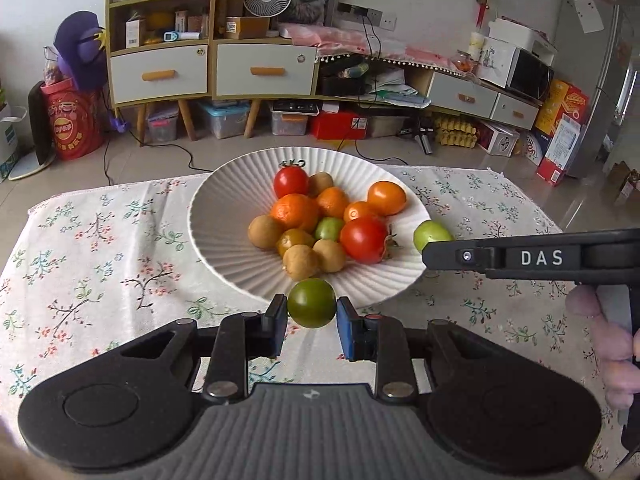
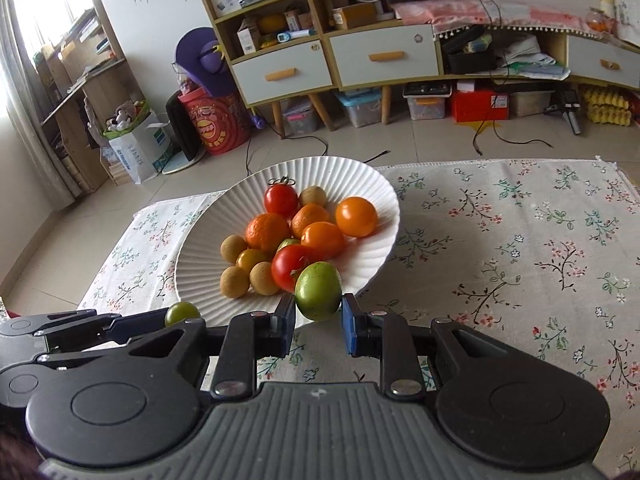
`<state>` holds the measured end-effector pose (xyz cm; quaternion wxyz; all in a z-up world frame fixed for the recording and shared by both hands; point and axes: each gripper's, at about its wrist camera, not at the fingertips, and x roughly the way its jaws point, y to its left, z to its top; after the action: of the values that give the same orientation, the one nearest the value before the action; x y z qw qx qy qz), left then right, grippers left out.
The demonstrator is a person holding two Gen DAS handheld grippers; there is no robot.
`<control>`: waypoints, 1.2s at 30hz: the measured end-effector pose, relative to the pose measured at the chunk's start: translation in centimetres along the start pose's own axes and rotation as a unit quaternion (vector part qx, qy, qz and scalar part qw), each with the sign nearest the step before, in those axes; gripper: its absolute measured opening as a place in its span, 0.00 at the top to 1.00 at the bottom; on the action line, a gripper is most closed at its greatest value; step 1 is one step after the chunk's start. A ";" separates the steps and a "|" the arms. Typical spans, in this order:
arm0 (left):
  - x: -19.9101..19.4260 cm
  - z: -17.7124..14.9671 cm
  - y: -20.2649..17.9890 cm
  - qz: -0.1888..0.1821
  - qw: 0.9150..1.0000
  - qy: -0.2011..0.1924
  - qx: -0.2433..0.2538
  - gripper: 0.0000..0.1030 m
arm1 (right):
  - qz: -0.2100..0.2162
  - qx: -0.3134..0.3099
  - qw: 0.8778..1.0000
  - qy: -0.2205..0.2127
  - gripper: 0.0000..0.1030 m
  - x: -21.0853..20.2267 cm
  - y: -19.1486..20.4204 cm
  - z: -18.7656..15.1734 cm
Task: Organize fruits
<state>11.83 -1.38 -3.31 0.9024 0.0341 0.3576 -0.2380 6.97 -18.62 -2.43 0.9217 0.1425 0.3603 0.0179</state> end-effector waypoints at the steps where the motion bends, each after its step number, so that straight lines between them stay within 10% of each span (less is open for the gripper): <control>1: 0.2 0.1 -0.3 -0.001 1.000 -0.003 0.002 0.84 | 0.000 0.004 1.000 -0.001 0.79 0.1 -0.4 0.1; 27: 2.3 0.3 -2.1 -0.013 1.000 -0.024 0.003 0.80 | 0.023 0.049 0.998 -0.011 0.76 1.1 -2.4 1.4; 36: 1.1 0.1 -1.4 -0.009 1.000 -0.015 0.001 0.54 | -0.011 0.059 0.998 -0.017 0.46 -0.4 -3.3 1.0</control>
<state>11.92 -3.06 -3.83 0.9056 0.0279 0.3438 -0.2468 7.11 -22.13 -2.37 0.9179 0.1931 0.3463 -0.0157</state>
